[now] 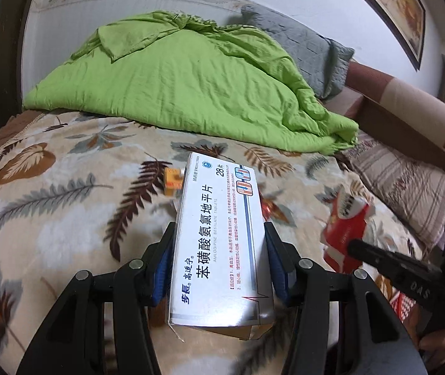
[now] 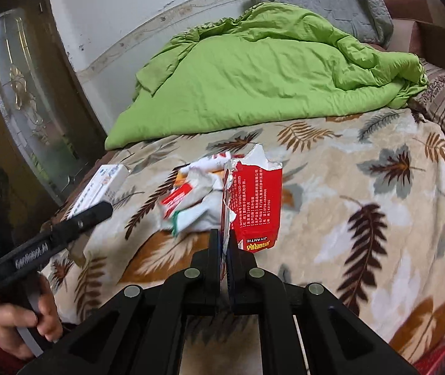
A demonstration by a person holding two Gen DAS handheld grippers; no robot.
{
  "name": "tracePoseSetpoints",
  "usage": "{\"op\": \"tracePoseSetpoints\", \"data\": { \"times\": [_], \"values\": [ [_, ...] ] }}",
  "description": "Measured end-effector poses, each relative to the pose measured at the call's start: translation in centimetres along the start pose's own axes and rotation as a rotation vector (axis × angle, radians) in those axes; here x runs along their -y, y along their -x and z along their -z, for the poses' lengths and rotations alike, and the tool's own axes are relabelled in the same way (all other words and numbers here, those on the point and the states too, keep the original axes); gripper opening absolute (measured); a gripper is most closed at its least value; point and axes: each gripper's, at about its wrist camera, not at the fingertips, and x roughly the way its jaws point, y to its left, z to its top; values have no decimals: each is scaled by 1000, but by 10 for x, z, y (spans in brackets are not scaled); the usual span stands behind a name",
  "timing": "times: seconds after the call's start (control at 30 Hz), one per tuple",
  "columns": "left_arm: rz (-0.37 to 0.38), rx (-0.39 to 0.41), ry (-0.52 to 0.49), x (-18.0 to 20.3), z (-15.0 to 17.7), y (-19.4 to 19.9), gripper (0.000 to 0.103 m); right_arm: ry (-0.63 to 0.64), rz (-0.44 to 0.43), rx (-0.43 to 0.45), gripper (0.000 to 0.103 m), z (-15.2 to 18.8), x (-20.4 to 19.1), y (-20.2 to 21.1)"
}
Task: Collect trash
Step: 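Grasp the white medicine box with the left tool while the right tool grasps the red paper box, then carry both boxes over the red basket and open both tools to drop them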
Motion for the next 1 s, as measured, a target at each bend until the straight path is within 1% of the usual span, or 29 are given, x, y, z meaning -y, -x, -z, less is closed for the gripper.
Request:
{"op": "tracePoseSetpoints", "data": {
  "times": [0.13, 0.2, 0.3, 0.4, 0.6, 1.0],
  "values": [
    [-14, 26, -4, 9, 19, 16, 51, -10, 12, 1, 4, 11, -4, 9],
    [-48, 44, -43, 15, 26, 21, 51, -5, 17, 0, 4, 16, -5, 12],
    [-62, 58, -52, 17, 32, 24, 51, 17, 18, 17, 4, 19, -8, 15],
    [-94, 55, -70, 17, 36, 21, 51, 1, 19, 2, 4, 21, -8, 14],
    [-109, 42, -73, 16, 40, 14, 51, -48, -2, -22, 4, 20, 0, 11],
    [-118, 43, -110, 26, 42, 11, 51, -40, 7, -33, 4, 18, 0, 6]
  ]
}}
